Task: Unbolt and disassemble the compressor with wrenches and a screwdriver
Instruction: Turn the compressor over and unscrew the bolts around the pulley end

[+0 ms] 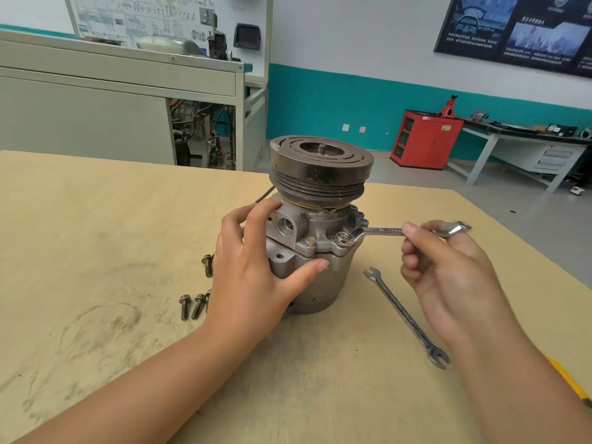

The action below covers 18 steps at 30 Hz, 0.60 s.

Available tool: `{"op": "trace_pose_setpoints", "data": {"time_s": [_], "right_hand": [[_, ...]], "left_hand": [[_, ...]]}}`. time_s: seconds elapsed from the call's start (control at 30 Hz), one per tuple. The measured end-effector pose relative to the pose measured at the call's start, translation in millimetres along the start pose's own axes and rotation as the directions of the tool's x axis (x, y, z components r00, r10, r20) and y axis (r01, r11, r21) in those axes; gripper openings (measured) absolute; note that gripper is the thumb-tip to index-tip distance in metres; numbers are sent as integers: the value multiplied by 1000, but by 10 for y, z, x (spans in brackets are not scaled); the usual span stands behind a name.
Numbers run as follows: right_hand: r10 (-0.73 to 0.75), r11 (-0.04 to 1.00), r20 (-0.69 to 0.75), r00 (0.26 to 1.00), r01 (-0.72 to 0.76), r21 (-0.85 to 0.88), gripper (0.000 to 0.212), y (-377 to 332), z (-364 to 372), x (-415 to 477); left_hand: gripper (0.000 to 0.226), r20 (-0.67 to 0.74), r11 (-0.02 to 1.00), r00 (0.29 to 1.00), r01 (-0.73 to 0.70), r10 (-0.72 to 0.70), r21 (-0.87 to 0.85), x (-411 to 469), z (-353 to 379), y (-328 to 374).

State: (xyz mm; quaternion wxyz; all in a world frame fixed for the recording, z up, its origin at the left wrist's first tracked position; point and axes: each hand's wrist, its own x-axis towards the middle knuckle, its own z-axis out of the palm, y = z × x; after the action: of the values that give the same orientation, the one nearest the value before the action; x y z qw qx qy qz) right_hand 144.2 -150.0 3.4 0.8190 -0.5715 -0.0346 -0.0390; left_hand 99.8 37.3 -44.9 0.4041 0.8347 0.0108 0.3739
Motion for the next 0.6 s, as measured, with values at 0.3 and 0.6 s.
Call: {"op": "trace_pose_setpoints", "data": {"time_s": [0.3,0.6], "right_hand": [[19,991,57,998,-11,-132,6,71,407,509],[163,948,54,985,-171,270,20,-215,173,118]], "left_hand": [[78,16,1000,1000,-6,6,7,0,-24,2],[79,20,1000,1000,2,-2,7,0,-14,1]]}}
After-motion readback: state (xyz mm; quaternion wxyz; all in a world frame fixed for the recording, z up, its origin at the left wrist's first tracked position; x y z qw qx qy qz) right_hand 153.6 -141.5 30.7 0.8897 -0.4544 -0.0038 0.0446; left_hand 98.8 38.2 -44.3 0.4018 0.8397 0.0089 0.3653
